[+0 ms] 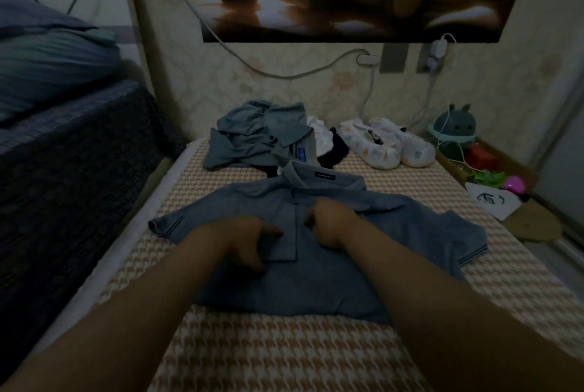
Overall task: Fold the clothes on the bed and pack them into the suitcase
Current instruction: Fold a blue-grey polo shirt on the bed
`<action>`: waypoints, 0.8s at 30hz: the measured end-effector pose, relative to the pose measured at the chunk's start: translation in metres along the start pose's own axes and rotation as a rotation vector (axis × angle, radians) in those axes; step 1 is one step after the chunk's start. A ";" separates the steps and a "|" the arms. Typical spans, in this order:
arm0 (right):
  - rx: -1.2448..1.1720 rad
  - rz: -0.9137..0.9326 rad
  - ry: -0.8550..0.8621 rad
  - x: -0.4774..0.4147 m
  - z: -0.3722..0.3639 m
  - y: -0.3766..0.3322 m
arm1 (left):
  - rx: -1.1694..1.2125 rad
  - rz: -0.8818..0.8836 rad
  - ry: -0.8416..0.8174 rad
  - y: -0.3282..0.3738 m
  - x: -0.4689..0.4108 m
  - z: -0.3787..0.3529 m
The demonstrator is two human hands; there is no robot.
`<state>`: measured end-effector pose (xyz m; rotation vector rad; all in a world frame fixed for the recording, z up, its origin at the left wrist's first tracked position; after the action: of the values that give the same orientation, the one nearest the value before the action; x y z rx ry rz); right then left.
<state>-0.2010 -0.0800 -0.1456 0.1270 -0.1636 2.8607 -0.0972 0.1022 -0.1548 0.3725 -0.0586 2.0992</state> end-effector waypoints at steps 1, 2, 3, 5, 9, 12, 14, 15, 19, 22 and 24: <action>0.026 0.013 -0.001 -0.004 -0.001 -0.001 | -0.025 -0.018 0.046 -0.003 -0.004 0.000; 0.061 0.034 0.016 -0.008 -0.003 -0.001 | -0.061 -0.025 0.129 -0.006 -0.009 0.001; 0.085 0.050 0.030 -0.011 -0.004 0.000 | -0.097 0.002 0.212 -0.011 -0.014 0.002; 0.094 0.036 0.021 -0.016 -0.008 0.004 | -0.103 0.097 0.444 -0.019 -0.020 0.008; 0.095 -0.030 0.002 -0.030 -0.016 0.021 | 0.343 0.455 0.879 -0.040 -0.024 0.043; 0.134 -0.120 0.092 -0.037 -0.023 0.040 | 1.180 0.650 0.932 -0.067 -0.042 0.052; 0.134 -0.216 0.112 -0.038 -0.028 0.052 | 1.193 0.571 0.906 -0.073 -0.049 0.042; 0.127 -0.257 0.114 -0.038 -0.029 0.055 | 1.046 0.472 0.865 -0.075 -0.051 0.034; 0.179 -0.248 0.216 -0.035 -0.024 0.050 | 0.580 0.295 0.620 -0.071 -0.049 0.011; 0.147 -0.072 0.349 -0.034 -0.014 0.026 | 0.421 0.235 0.641 -0.065 -0.030 0.009; 0.076 0.035 0.393 -0.028 -0.009 0.002 | 0.412 0.323 0.655 -0.062 -0.010 0.007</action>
<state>-0.1758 -0.0886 -0.1575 -0.4241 0.0231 2.8585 -0.0383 0.1253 -0.1575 -0.1111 0.7498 2.4529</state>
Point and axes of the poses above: each hand's wrist, its own x-axis away from the middle knuckle, its own z-axis out of the back of the hand, y = z × x, the point moved 1 cm from there along -x, towards the middle knuckle, and after that the axes turned 3 degrees about y, right-handed, at the moved point
